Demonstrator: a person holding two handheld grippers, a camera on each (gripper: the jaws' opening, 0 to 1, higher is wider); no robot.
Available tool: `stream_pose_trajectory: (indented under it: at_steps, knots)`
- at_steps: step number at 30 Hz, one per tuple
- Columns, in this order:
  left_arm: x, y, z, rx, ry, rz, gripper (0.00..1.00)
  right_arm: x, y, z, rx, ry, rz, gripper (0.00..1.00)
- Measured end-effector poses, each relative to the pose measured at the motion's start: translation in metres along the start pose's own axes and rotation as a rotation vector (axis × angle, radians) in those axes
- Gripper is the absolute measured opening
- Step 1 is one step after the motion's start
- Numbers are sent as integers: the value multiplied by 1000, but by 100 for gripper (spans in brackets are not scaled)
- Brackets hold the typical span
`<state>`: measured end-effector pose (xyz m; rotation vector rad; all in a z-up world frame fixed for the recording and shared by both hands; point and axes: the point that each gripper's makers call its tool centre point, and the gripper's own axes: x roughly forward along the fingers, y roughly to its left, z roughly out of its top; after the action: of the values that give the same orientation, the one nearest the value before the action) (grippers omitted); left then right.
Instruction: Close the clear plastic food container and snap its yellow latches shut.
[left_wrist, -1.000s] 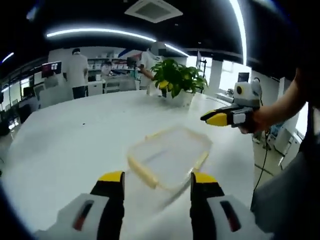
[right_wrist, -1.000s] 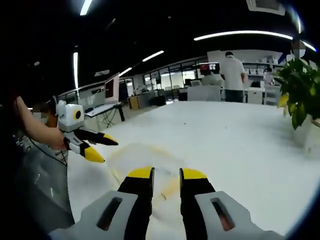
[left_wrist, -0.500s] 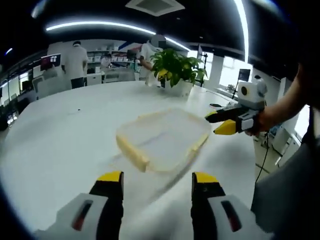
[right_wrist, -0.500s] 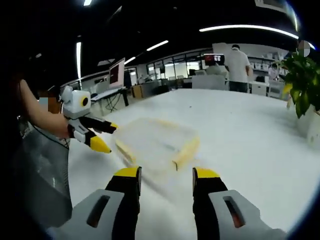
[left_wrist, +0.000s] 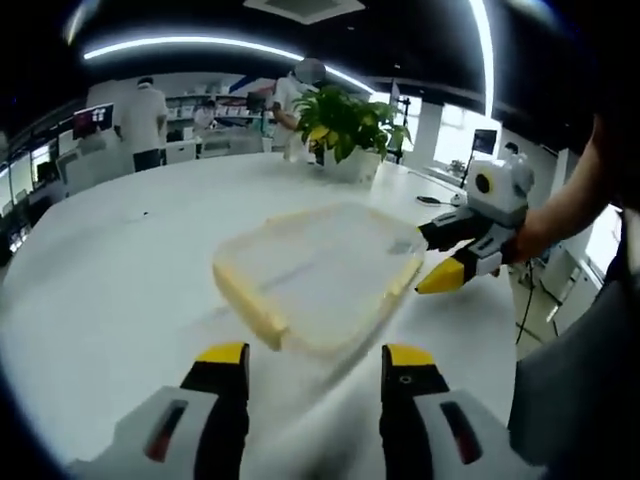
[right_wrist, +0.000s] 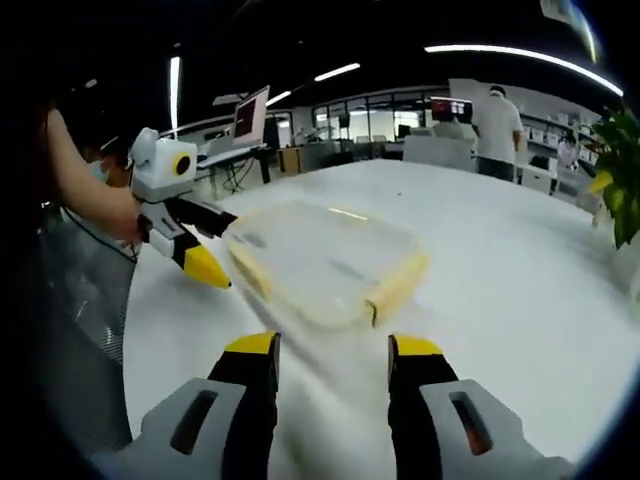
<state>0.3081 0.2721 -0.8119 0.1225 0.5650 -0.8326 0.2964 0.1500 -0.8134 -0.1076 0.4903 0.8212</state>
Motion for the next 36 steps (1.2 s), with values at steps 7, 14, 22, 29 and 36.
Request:
stream_pose_trajectory:
  at_steps: [7,14,22,29,36]
  knots:
    - [6,1,0,0,9,-8,47,3,-2,0,-4,19,-10,37]
    - [5,2,-1,-2,20,-9,46,5,-2,1,-6,31,-15,36]
    - [2,21,-4,14,48,21,42,21,2,9,2,46,-21,37]
    - [-3,41,-7,17,58,43,40,39,7,17,3,69,-22,37]
    - [-10,60,-9,9,65,61,41,56,13,26,0,94,-12,36]
